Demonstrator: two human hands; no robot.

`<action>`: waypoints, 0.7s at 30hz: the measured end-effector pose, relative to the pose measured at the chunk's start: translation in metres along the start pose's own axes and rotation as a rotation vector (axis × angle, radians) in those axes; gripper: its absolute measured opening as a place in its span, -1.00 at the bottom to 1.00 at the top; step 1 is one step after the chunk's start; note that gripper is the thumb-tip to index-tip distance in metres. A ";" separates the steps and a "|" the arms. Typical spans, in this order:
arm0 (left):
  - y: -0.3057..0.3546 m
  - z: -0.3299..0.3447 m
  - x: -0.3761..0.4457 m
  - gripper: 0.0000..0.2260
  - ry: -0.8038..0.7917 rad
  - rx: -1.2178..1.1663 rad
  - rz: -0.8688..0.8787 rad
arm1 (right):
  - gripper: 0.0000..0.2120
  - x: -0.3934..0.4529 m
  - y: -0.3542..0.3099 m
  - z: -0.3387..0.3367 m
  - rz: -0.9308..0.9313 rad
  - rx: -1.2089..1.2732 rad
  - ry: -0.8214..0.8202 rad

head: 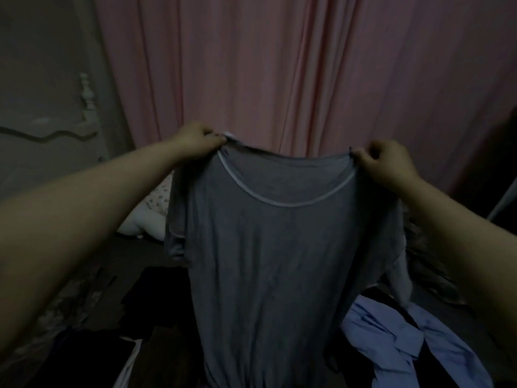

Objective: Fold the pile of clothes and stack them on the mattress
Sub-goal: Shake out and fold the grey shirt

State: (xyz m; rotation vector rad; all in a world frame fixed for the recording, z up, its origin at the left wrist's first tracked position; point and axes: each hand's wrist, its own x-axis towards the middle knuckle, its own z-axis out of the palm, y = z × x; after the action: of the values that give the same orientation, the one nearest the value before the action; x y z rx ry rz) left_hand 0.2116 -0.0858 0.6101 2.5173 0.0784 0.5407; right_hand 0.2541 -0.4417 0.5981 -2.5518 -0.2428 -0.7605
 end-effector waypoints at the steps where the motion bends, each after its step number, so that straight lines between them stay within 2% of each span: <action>1: 0.002 0.005 -0.003 -0.69 -0.047 0.019 -0.015 | -0.61 -0.003 -0.002 0.006 0.039 0.027 -0.027; 5: -0.005 0.029 -0.014 -0.71 -0.155 0.012 -0.132 | -0.53 -0.017 -0.006 0.027 0.162 0.139 -0.111; 7: -0.009 0.040 -0.019 -0.70 -0.186 -0.092 -0.214 | -0.54 -0.024 -0.007 0.035 0.245 0.228 -0.167; 9: -0.008 0.048 -0.026 -0.59 -0.237 -0.222 -0.277 | -0.58 -0.030 -0.009 0.041 0.344 0.335 -0.223; 12: 0.002 0.059 -0.032 -0.81 -0.327 -0.502 -0.445 | -0.71 -0.036 -0.015 0.048 0.508 0.541 -0.266; 15: 0.020 0.063 -0.038 -0.84 -0.445 -0.690 -0.565 | -0.62 -0.037 -0.028 0.058 0.679 0.761 -0.327; 18: 0.042 0.074 -0.043 -0.76 -0.424 -0.811 -0.588 | -0.62 -0.037 -0.049 0.066 0.714 0.878 -0.372; 21: 0.069 0.081 -0.055 -0.82 -0.499 -1.015 -0.597 | -0.83 -0.040 -0.070 0.070 0.691 0.986 -0.471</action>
State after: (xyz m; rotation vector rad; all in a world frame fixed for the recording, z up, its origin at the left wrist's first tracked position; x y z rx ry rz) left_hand 0.1892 -0.1944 0.5649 1.4519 0.2738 -0.2655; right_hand 0.2339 -0.3481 0.5507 -1.6246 0.1130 0.2200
